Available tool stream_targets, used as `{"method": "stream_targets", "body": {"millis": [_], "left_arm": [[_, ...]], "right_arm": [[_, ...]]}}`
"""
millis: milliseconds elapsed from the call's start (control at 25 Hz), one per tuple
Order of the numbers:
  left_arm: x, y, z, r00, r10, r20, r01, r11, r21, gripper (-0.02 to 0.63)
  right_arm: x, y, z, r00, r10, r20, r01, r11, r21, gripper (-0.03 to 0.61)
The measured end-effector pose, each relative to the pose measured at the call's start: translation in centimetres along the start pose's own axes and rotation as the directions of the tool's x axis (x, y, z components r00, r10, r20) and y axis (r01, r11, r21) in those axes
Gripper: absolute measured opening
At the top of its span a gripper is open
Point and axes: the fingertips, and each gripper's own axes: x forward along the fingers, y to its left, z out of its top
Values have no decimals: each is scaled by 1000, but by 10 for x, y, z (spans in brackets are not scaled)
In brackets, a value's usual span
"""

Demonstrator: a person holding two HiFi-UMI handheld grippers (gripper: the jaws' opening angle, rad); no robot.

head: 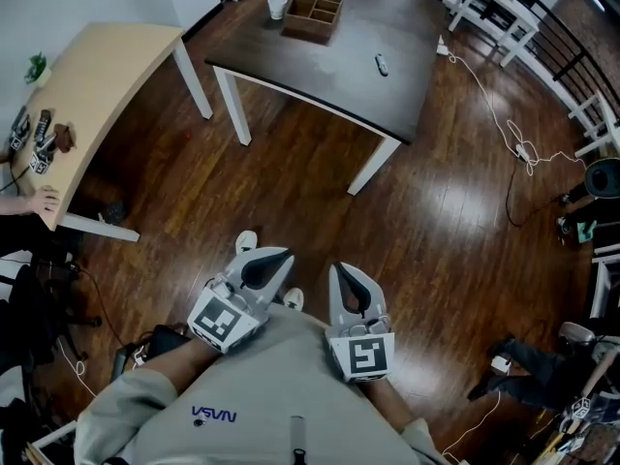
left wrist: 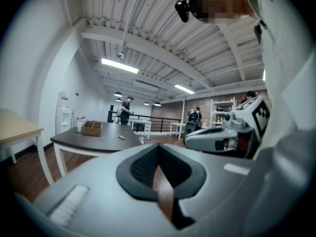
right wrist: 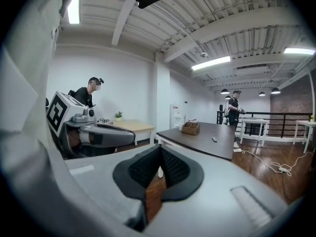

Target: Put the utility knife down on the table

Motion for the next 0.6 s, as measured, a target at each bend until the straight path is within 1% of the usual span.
{"method": "stream_targets", "body": {"millis": [40, 240, 400, 600], "left_arm": [[0, -1, -2, 1000, -6, -5, 6, 1000, 10, -20], [0, -2, 5, 1000, -7, 16, 7, 1000, -8, -20], [-2, -1, 7, 1000, -10, 16, 10, 1000, -8, -20], [-4, 0, 4, 1000, -23, 19, 23, 1000, -2, -20]], "right_arm": [[-1, 0, -1, 1000, -2, 0, 2, 1000, 0, -2], [-3, 0, -2, 1000, -13, 3, 13, 1000, -3, -2], [-2, 1, 2, 1000, -17, 6, 17, 1000, 19, -2], [-3, 3, -4, 1000, -31, -3, 31, 1000, 1, -2]]}}
